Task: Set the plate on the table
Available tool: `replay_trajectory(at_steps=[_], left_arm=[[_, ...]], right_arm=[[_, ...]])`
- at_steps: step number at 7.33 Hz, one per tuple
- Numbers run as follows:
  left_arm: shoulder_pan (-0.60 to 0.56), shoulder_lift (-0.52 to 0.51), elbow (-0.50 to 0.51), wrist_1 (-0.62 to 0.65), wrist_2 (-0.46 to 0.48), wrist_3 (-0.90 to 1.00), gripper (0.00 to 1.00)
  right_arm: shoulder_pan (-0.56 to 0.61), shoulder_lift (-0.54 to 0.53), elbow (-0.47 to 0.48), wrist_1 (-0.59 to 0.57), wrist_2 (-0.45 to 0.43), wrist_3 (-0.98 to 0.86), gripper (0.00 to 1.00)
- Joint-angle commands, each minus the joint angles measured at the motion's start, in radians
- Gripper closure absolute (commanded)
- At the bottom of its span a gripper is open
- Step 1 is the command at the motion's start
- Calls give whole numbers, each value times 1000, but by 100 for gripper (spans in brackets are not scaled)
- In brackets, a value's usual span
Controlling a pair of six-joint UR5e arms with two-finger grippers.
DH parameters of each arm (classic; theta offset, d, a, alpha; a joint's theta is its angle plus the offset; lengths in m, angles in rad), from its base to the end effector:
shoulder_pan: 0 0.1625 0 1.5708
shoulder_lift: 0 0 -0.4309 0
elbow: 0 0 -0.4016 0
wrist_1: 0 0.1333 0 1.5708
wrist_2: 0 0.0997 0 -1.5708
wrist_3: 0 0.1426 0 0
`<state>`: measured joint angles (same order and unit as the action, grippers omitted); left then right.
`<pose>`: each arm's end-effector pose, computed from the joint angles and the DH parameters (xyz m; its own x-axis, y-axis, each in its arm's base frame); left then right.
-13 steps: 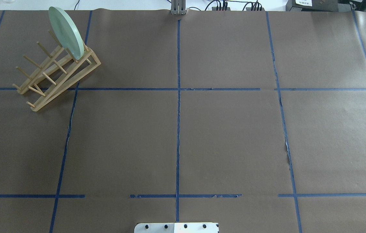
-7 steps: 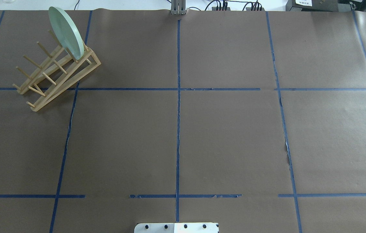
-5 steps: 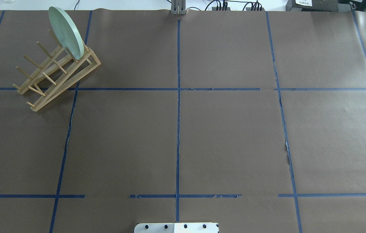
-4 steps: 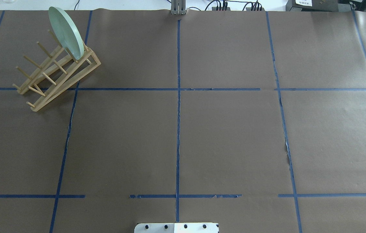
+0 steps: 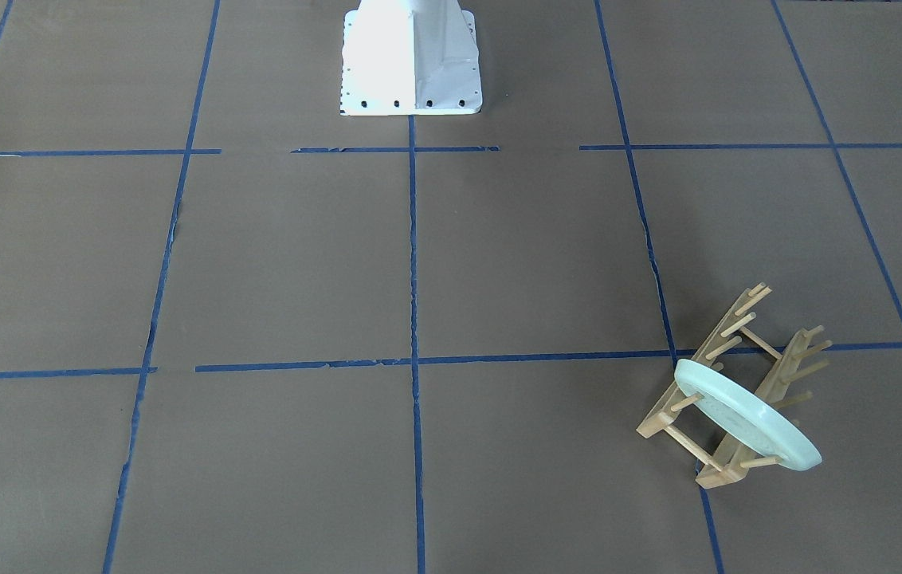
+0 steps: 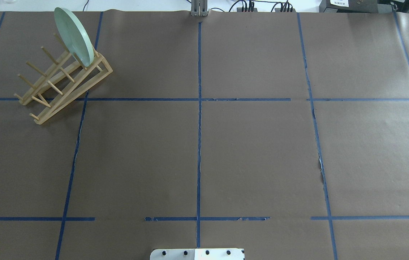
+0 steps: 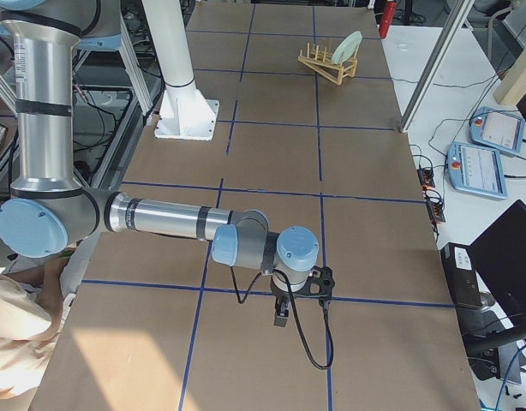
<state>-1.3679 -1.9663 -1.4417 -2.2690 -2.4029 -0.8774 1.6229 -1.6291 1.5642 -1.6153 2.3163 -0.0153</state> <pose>0.1116 -0.6806 0.4272 0.4316 0.0379 -0.9013 0.3397 0.9187 0.2013 0.0606 -0.4608 0.7337 0.7306 0.0970 0.6759 -0.0406 0.9943 -0.0989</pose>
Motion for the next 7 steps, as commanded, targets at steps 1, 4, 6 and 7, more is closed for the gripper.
replay_trajectory(at_steps=[1,4,6,7], left_arm=[[56,-77,74,-198,2,-483,0],[160,-121,171,-401,216,-1019,0],[216,-134,176,-403,286,-1077,7],[231,-131,187,-405,297,-1075,15]], right_arm=[[0,0,1,0,0,0,0],[0,0,0,0,0,0,0],[0,0,1,0,0,0,0],[0,0,1,0,0,0,0]])
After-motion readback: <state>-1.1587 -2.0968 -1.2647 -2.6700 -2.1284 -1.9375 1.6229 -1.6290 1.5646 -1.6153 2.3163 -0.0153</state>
